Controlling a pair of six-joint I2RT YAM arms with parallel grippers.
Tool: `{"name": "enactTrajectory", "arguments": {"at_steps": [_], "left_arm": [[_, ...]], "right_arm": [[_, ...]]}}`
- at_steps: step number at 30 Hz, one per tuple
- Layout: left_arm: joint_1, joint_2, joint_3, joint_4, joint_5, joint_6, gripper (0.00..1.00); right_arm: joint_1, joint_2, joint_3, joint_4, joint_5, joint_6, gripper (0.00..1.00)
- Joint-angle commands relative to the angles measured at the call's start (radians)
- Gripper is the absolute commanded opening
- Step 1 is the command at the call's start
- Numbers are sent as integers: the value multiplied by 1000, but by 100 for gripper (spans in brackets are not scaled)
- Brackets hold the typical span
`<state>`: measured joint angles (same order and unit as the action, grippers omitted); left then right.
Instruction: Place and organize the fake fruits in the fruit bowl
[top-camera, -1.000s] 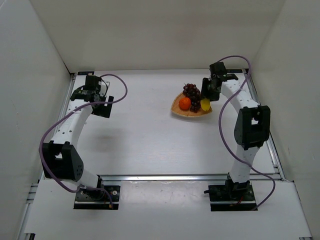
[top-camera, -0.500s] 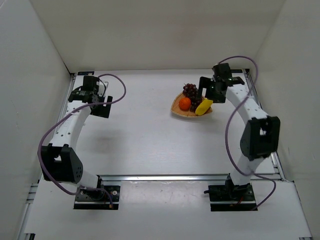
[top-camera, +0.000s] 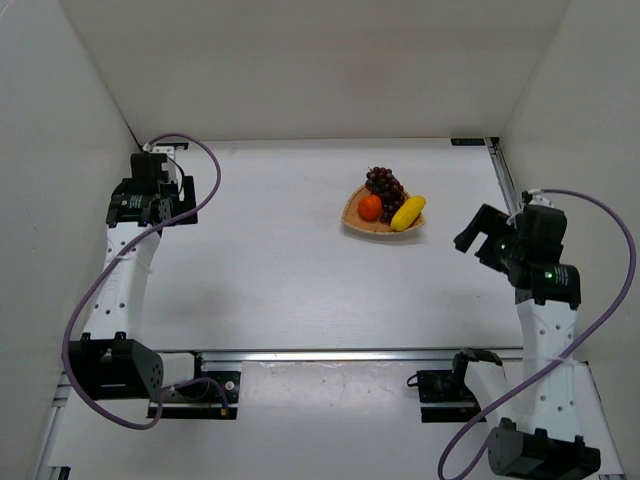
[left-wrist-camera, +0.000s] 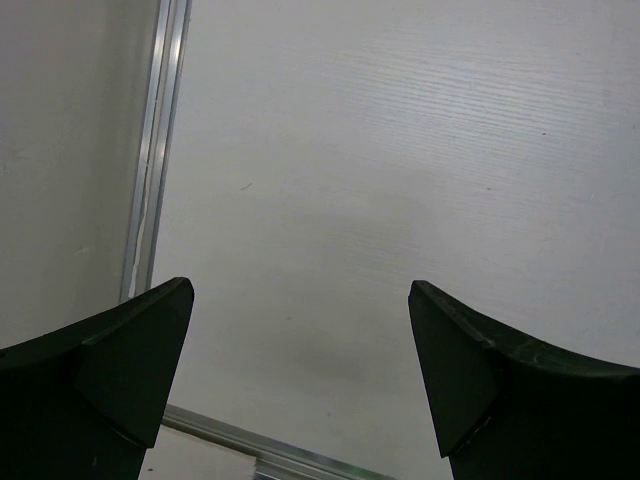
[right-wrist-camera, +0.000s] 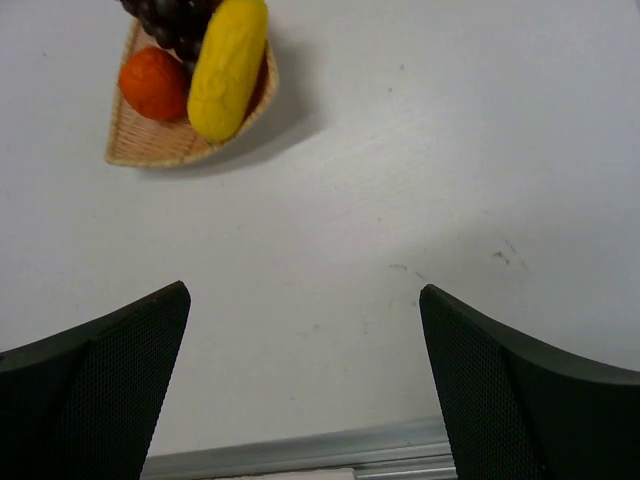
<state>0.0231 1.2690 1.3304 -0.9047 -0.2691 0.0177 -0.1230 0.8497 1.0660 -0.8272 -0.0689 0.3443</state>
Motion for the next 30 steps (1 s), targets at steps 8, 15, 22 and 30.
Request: {"name": "enactTrajectory", "arguments": {"at_steps": [8, 15, 22, 30], "left_arm": [[24, -25, -2, -2, -27, -70, 100], [74, -59, -37, -2, 65, -90, 100], [104, -88, -46, -11, 154, -81, 100], [104, -88, -46, -11, 122, -70, 100]], "right_arm": [[-3, -126, -35, -112, 34, 47, 100], [-3, -178, -35, -124, 44, 38, 100], [-3, -270, -113, -144, 34, 38, 100], [-3, -281, -113, -155, 61, 28, 100]]}}
